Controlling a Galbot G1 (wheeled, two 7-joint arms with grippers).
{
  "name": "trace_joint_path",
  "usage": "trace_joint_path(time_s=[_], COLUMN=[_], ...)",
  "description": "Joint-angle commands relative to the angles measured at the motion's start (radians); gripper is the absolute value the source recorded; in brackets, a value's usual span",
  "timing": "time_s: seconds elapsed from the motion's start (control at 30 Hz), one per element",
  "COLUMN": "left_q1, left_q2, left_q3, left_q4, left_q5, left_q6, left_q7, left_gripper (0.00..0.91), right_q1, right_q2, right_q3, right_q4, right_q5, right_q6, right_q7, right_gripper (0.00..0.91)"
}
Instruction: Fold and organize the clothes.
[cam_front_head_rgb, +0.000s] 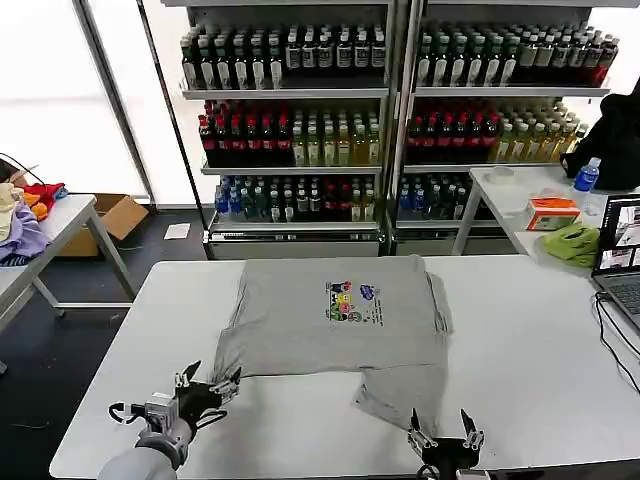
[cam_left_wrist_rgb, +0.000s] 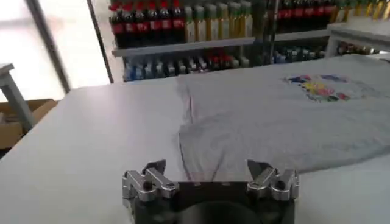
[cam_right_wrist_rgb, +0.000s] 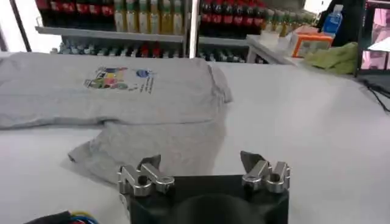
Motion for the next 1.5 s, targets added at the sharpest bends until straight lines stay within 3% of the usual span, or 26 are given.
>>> trace_joint_path(time_s=[0.03, 0.53, 0.6, 0.63, 0.67, 0.7, 0.73, 0.77, 1.5], left_q1=[-0.007, -0.02, -0.015, -0.013, -0.009, -0.007, -0.006, -0.004, -0.007], left_q2=[0.007, 0.012, 0.012, 0.014, 0.014, 0.015, 0.015, 0.014, -0.025], left_q3=[-0.001, 0.017, 0.017, 0.018, 0.019, 0.021, 0.023, 0.025, 0.055], left_q4=[0.026, 0.065, 0.067, 0.067, 0.068, 0.068, 0.069, 0.07, 0.085], left_q5=[-0.006, -0.015, -0.014, -0.014, -0.015, -0.016, -0.016, -0.016, -0.017], left_q6=[0.004, 0.004, 0.007, 0.007, 0.007, 0.007, 0.007, 0.007, 0.009], left_q7=[0.002, 0.001, 0.001, 0.001, 0.001, 0.001, 0.001, 0.003, 0.003], left_gripper=[0.907, 0.907, 0.836, 0.645, 0.504, 0.161, 0.02, 0.0, 0.0], right_q1=[-0.002, 0.026, 0.027, 0.027, 0.027, 0.027, 0.027, 0.027, 0.044], right_q2=[0.022, 0.049, 0.051, 0.05, 0.049, 0.048, 0.047, 0.046, 0.027], right_q3=[-0.012, -0.022, -0.025, -0.027, -0.028, -0.029, -0.031, -0.033, -0.02], right_q4=[-0.018, -0.092, -0.1, -0.104, -0.108, -0.113, -0.118, -0.119, -0.12], right_q5=[0.014, -0.003, 0.004, 0.01, 0.012, 0.012, 0.008, 0.007, -0.007], right_q6=[0.015, 0.013, 0.012, 0.012, 0.014, 0.016, 0.022, 0.022, 0.059], right_q7=[-0.001, -0.021, -0.022, -0.021, -0.021, -0.022, -0.023, -0.024, -0.035], right_gripper=[0.907, 0.907, 0.907, 0.836, 0.464, 0.0, 0.0, 0.0, 0.0])
